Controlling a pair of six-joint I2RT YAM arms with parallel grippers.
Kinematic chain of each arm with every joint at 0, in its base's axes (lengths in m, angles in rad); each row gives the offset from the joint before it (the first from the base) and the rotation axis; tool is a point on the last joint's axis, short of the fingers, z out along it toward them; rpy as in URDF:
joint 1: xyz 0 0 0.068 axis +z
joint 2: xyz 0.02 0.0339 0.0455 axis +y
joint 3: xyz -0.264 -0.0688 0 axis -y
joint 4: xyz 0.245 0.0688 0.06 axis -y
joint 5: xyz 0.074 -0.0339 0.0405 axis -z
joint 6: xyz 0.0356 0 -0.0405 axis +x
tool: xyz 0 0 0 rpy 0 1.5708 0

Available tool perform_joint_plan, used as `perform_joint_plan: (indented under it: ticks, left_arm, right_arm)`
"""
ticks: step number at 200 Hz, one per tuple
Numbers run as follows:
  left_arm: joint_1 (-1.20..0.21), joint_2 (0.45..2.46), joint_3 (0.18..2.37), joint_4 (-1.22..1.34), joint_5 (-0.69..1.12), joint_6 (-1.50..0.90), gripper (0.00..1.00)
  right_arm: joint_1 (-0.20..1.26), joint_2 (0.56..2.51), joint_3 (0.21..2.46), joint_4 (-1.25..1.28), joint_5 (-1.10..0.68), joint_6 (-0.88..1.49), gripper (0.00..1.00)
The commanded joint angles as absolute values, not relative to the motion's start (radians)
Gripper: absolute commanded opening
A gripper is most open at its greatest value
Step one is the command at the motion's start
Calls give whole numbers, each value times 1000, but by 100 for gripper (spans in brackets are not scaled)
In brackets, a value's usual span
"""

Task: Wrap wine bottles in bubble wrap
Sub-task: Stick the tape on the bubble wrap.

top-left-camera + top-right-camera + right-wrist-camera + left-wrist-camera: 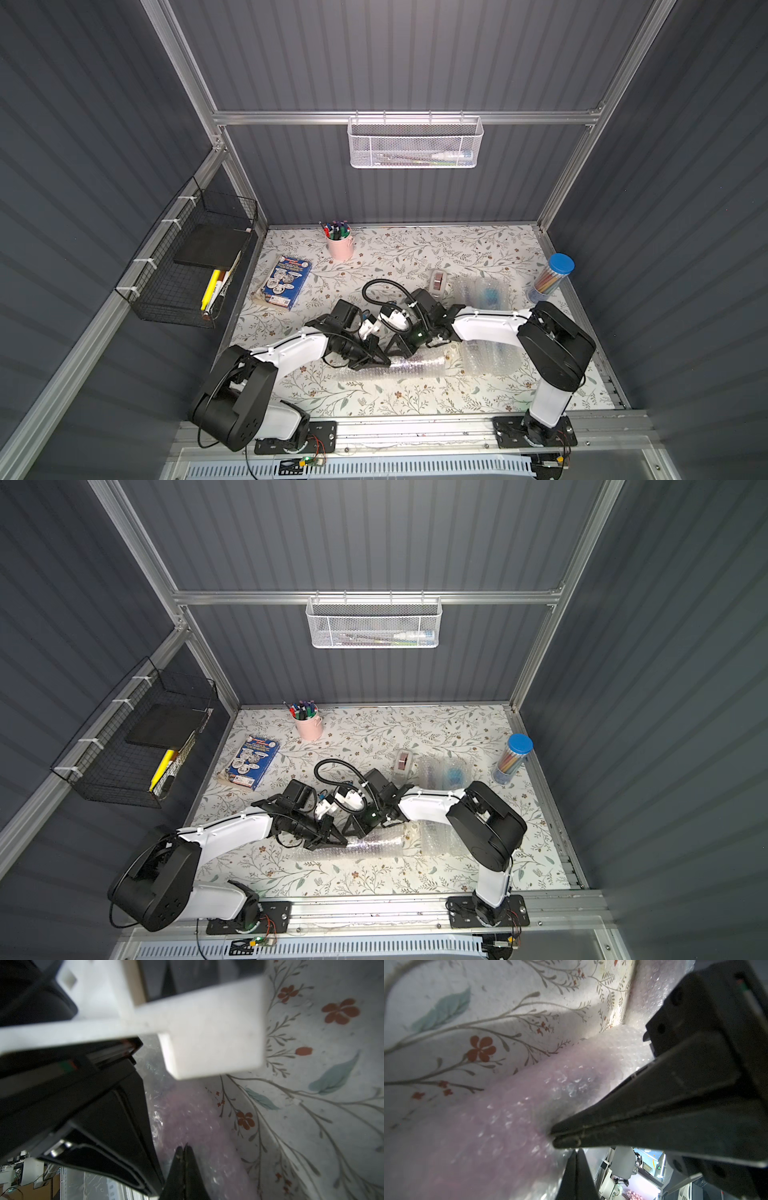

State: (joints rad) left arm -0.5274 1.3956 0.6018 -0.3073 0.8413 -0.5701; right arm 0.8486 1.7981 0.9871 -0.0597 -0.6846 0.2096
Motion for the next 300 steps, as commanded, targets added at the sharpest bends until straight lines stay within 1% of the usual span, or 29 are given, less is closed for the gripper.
perform_joint_plan:
  ticks: [1, 49, 101, 119, 164, 200, 221, 236, 258, 268, 276, 288, 300]
  left_arm:
    - [-538, 1423, 598, -394, 686, -535, 0]
    - [-583, 1401, 599, -426, 583, -548, 0]
    - [-609, 1407, 600, -480, 530, -564, 0]
    - [-619, 1377, 607, -513, 506, -576, 0]
    - [-637, 1322, 558, -470, 523, -638, 0]
    - [-640, 1335, 568, -465, 528, -637, 0]
    - [-641, 1295, 577, -473, 530, -643, 0]
    - [-641, 1277, 609, -507, 523, -631, 0]
    - [-641, 1265, 634, -542, 522, -630, 0]
    - [-641, 1255, 643, -566, 519, -628, 0]
    - [-641, 1244, 658, -600, 519, -618, 0]
    - [-642, 1218, 696, -672, 521, -600, 6]
    - [-641, 1184, 751, -716, 491, -611, 15]
  right_arm:
    - [848, 1792, 962, -101, -677, 219, 3]
    - [841, 1793, 966, -104, -668, 222, 3]
    - [837, 1795, 966, -112, -662, 218, 3]
    - [831, 1789, 963, -114, -657, 218, 3]
    - [827, 1794, 968, -109, -663, 216, 3]
    - [825, 1773, 972, -109, -668, 216, 4]
    - [822, 1750, 979, -100, -681, 225, 6]
    - [818, 1735, 993, -98, -697, 237, 8]
    - [801, 1695, 1010, -96, -695, 249, 16]
    - [786, 1672, 1018, -102, -695, 250, 20]
    - [772, 1653, 1023, -112, -698, 244, 27]
    - [752, 1614, 1032, -150, -690, 212, 39]
    - [734, 1569, 1044, -206, -661, 158, 47]
